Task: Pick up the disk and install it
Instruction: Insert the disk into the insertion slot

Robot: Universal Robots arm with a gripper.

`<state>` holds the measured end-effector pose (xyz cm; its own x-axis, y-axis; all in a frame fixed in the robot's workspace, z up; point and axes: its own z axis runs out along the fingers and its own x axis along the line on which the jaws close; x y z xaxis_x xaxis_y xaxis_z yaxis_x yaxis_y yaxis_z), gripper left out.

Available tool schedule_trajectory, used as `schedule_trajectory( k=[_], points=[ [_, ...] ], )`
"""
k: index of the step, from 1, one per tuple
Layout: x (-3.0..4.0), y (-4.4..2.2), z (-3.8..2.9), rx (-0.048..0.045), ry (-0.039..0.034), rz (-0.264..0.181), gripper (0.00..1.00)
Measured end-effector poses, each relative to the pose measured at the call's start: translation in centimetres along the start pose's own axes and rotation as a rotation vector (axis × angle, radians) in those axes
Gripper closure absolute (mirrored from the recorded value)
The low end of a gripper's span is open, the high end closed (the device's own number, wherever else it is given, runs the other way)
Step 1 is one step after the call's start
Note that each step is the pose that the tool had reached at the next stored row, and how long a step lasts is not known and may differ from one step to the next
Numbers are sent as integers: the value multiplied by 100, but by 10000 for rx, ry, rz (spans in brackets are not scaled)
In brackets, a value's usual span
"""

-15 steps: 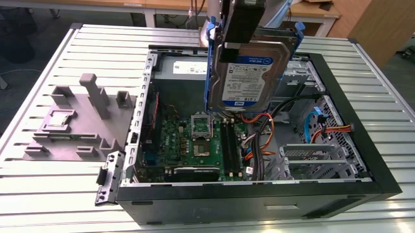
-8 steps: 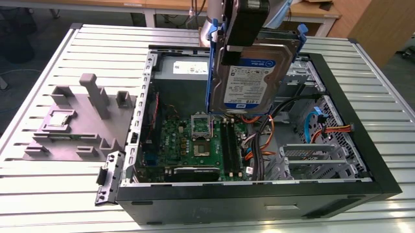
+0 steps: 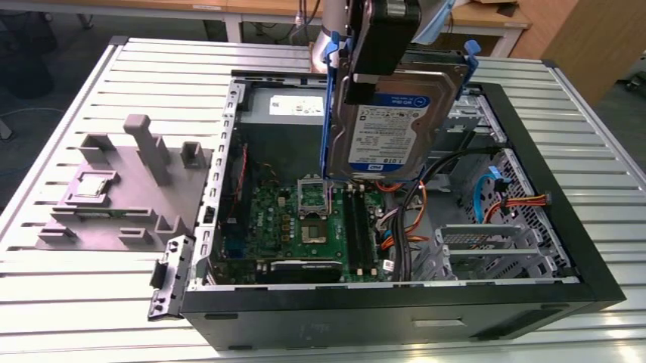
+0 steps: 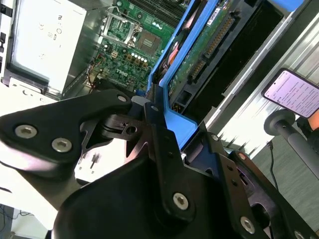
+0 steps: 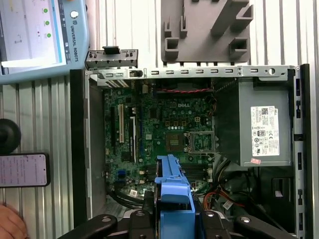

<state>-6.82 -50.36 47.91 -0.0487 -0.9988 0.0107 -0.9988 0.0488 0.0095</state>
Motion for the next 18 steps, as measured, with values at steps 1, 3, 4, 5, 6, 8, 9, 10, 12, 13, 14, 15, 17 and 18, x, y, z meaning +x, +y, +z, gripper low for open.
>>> schedule_trajectory(
  k=[1, 3, 4, 5, 6, 8, 9, 10, 12, 13, 14, 15, 17, 18],
  points=[
    [0, 0, 0, 0, 0, 0, 64],
    [1, 0, 0, 0, 0, 0, 64],
    [1, 0, 0, 0, 0, 0, 64],
    [1, 0, 0, 0, 0, 0, 64],
    [2, 0, 0, 0, 1, 0, 64],
    [2, 0, 0, 0, 0, 0, 64],
    [2, 0, 0, 0, 0, 0, 64],
    [2, -4, 0, 0, 0, -2, 64],
    [-1, -69, -1, -1, 0, 0, 64],
    [-3, -97, -1, -1, 1, 0, 64],
    [-3, -115, -1, -1, 0, -1, 64],
    [0, -117, 0, -1, 0, 0, 64],
    [29, -120, 1, -1, 0, 3, 64],
    [55, -122, 2, -1, 0, 5, 64]
  ],
)
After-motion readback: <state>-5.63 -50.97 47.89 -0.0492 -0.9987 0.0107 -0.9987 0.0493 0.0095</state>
